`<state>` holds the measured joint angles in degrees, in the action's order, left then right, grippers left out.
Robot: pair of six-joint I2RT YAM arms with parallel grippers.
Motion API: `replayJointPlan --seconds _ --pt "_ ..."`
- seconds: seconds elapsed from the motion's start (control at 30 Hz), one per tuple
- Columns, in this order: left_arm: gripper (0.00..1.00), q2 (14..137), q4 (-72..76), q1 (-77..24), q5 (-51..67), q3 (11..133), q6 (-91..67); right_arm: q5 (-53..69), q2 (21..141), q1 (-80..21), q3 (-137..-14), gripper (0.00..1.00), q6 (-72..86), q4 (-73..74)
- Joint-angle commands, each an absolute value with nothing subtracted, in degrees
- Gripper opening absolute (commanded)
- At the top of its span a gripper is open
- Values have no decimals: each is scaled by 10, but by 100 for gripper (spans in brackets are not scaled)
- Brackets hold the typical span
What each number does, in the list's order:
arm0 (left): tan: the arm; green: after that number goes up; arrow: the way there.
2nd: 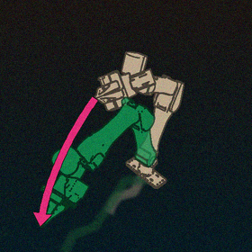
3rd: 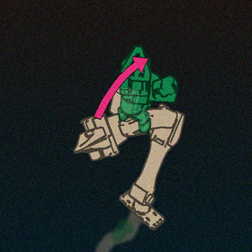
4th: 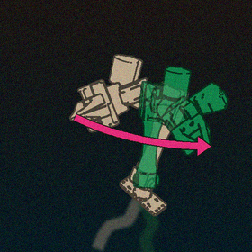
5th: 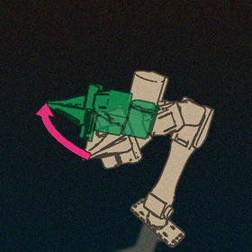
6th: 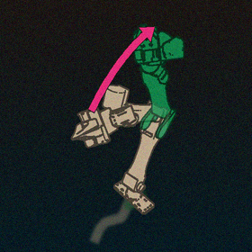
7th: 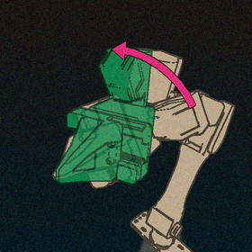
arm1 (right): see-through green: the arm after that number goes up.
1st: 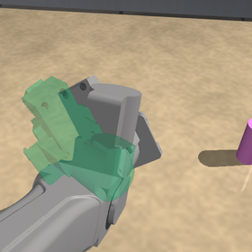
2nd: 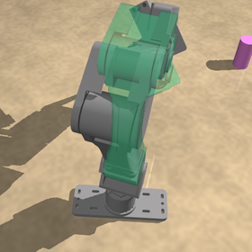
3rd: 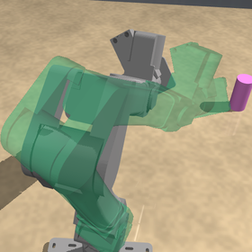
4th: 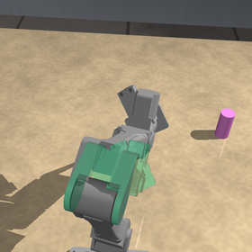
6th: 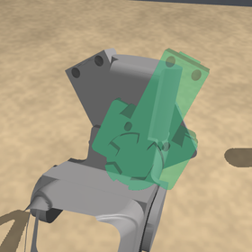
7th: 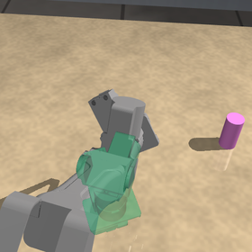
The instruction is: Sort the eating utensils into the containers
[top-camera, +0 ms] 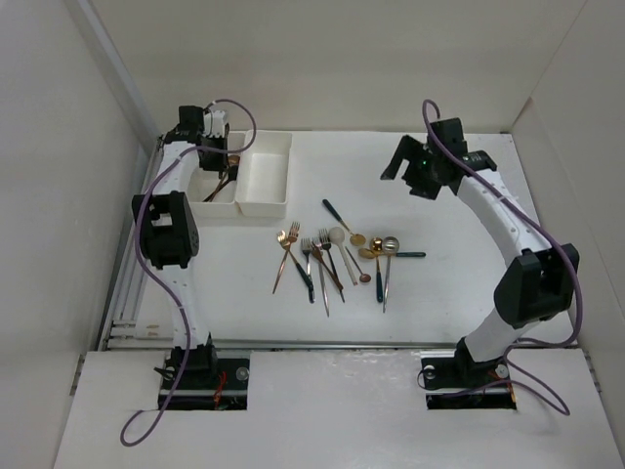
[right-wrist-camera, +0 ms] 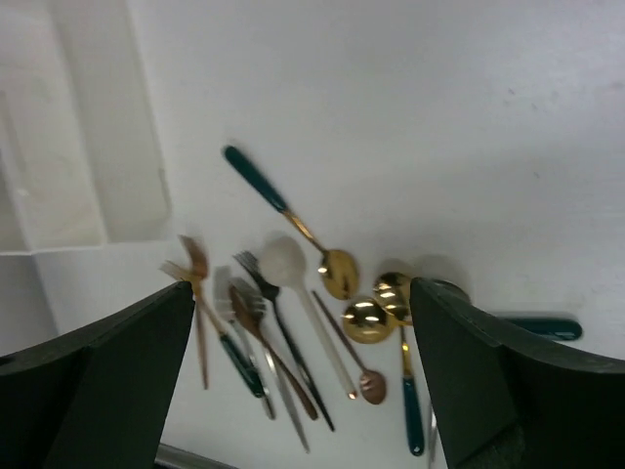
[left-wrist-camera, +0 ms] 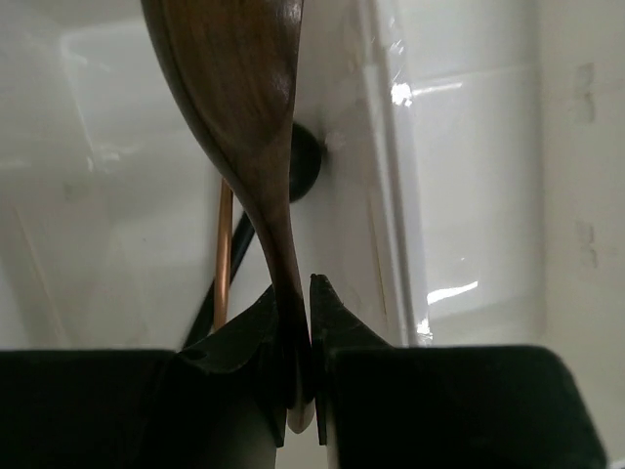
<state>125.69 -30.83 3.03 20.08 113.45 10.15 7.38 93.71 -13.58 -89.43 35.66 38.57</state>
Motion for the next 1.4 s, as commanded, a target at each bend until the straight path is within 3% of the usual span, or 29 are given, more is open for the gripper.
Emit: replayJointPlan --seconds 0.0,0.07,0.17,0.2,0.27,0.4,0.63,0.7,0.73,0.77,0.87,0.93,1.1,1.23,1.37 --pt "0 1226 -302 21 136 1109 44 11 932 -148 -836 95 345 451" --pt "6 1221 -297 21 130 1103 44 -3 926 -162 -797 86 345 456" --pt "34 1215 -292 21 108 1097 33 -14 920 -198 -730 70 360 456" --pt "38 1215 -292 21 95 1097 33 -20 920 -208 -717 61 368 456" --pt "45 1207 -292 21 83 1097 28 -26 934 -237 -693 54 384 451" --pt "53 1158 -274 21 36 1097 28 -39 961 -265 -673 52 401 446" --pt "87 1109 -267 16 -89 1181 80 -68 994 -273 -662 50 406 446" --pt "100 1102 -260 9 -147 1207 85 -75 988 -273 -673 55 375 446" --pt "100 1096 -250 9 -161 1213 85 -75 976 -273 -681 60 322 446" --pt "100 1091 -241 9 -192 1230 54 -66 976 -273 -701 71 283 440" --pt "100 1066 -224 9 -151 1240 64 -53 984 -265 -738 86 106 460" --pt "100 1057 -218 4 -82 1232 76 -141 991 -252 -758 87 69 444" --pt "100 1051 -243 -18 -35 1223 93 -46 997 -247 -775 87 -108 444" --pt "100 1037 -248 -18 -47 1195 105 -21 976 -226 -718 89 -244 457" --pt "100 1032 -248 -18 -53 1182 105 -19 1008 -214 -725 89 -288 469"
